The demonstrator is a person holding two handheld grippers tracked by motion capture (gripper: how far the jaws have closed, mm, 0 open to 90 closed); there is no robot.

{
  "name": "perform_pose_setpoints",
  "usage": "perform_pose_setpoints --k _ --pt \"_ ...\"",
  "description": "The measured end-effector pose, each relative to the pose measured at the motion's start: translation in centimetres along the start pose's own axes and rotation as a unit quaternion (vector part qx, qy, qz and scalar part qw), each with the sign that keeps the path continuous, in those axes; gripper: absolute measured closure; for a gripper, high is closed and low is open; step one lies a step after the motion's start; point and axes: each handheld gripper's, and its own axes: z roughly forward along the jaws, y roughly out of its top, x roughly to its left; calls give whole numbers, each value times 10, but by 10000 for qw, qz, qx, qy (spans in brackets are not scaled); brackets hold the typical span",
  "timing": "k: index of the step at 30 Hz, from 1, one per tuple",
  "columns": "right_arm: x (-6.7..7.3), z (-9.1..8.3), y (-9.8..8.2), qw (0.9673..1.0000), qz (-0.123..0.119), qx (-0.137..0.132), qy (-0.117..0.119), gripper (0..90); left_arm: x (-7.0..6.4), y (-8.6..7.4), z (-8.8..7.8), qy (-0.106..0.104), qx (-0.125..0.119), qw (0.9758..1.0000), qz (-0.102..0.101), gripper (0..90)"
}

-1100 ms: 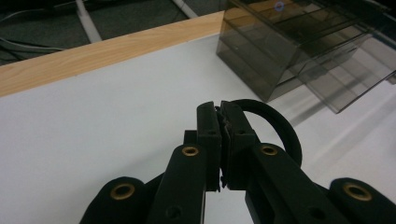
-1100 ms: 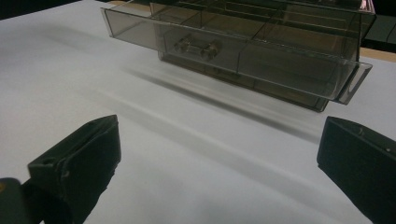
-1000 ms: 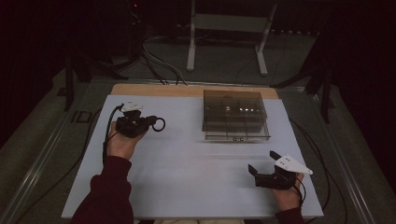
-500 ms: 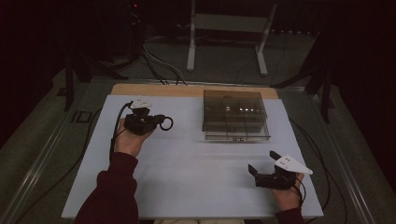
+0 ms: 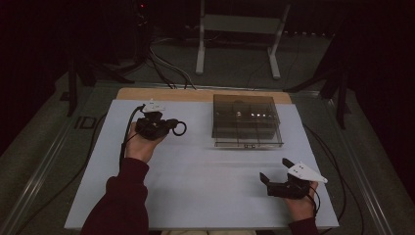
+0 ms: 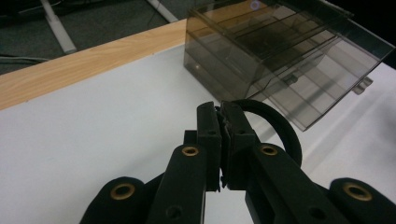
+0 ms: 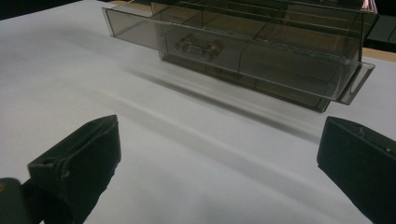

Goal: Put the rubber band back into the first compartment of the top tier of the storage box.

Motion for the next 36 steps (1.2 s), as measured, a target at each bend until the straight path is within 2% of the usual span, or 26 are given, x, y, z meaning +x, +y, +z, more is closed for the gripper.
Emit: perform_pose_setpoints --k 26,36 --pt "0 -1 0 10000 11 -8 11 0 -16 16 25 -134 -81 9999 41 888" --pt "-1 -1 0 10000 11 -3 14 0 -19 19 32 -160 -132 9998 -2 887"
